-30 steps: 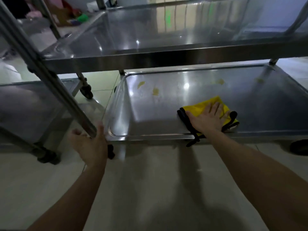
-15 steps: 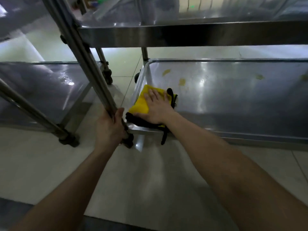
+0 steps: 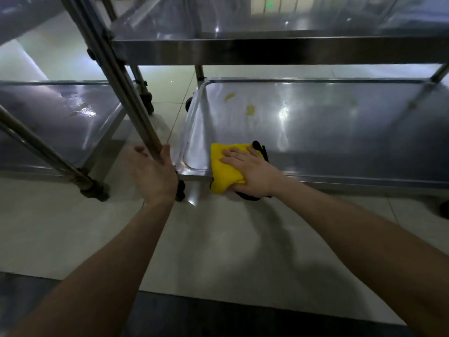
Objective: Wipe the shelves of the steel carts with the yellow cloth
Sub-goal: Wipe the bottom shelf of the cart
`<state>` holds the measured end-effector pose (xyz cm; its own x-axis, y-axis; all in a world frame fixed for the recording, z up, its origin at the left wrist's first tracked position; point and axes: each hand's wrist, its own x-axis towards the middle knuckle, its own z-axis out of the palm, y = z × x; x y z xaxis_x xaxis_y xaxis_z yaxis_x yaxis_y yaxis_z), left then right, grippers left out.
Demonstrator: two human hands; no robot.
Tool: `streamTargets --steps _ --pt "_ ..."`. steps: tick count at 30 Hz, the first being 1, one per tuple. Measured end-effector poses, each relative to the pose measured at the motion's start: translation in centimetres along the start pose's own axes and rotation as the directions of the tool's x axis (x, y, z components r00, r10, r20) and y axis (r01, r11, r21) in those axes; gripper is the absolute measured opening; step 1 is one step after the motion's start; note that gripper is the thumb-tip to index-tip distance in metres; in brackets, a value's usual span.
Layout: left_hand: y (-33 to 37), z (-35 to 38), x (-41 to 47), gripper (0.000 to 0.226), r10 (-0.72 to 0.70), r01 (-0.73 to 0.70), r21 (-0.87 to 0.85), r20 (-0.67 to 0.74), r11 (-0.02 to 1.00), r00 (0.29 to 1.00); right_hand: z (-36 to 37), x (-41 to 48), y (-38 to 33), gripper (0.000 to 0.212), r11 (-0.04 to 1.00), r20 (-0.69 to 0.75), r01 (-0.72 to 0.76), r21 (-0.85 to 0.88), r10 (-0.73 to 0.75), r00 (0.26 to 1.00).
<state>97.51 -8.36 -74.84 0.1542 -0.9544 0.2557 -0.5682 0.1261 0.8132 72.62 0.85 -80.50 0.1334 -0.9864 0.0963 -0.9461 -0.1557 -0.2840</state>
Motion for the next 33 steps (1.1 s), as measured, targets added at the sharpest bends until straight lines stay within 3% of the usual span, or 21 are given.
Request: streamTargets --steps 2,4,6,9,15,17,21,26,29,33 --pt "1.1 0.6 -3.5 0.034 0.082 -0.076 0.072 -0.095 0.995 0.992 -1.2 -4.0 2.5 0.089 0.999 -0.02 -0.047 0.008 0.047 0.999" --pt "2.3 2.3 -7.8 0.023 0.336 -0.344 0.075 0.103 0.936 0.936 -2.4 -7.6 5.0 0.09 0.996 -0.039 -0.088 -0.016 0.087 0.995" --pt "3.8 5.2 -11.7 0.025 0.531 -0.572 0.005 0.364 0.82 0.765 -3.4 -11.2 7.3 0.091 0.99 -0.061 -0.128 -0.053 0.124 0.99" --pt "6.7 9.1 -15.2 0.033 0.572 -0.647 -0.058 0.531 0.761 0.625 -4.6 -16.8 10.8 0.091 0.977 -0.079 -0.182 -0.107 0.175 0.981" --pt "11.3 14.8 -19.6 0.036 0.677 -0.841 -0.105 0.649 0.531 0.347 -8.4 -29.9 18.9 0.093 0.907 -0.128 -0.392 -0.156 0.374 0.918" --pt "12.3 16.0 -20.6 0.033 0.659 -0.854 -0.081 0.674 0.514 0.333 -9.6 -34.1 21.4 0.094 0.853 -0.15 -0.503 -0.136 0.485 0.862" --pt "13.2 16.8 -21.4 0.028 0.595 -0.833 0.005 0.697 0.554 0.4 -12.4 -40.7 24.6 0.09 0.691 -0.163 -0.718 -0.082 0.701 0.694" --pt "14.1 16.1 -20.6 0.028 0.526 -0.824 0.008 0.766 0.567 0.37 -16.6 -39.3 23.1 0.065 0.573 -0.082 -0.806 -0.146 0.805 0.587" --pt "15.3 14.5 -19.5 0.024 0.467 -0.82 -0.031 0.834 0.572 0.295 -19.9 -35.2 19.2 0.042 0.599 0.022 -0.769 -0.226 0.792 0.61" --pt "17.5 10.6 -17.0 0.016 0.43 -0.837 -0.128 0.893 0.533 0.136 -22.6 -29.3 12.2 0.026 0.738 0.131 -0.662 -0.129 0.675 0.727"
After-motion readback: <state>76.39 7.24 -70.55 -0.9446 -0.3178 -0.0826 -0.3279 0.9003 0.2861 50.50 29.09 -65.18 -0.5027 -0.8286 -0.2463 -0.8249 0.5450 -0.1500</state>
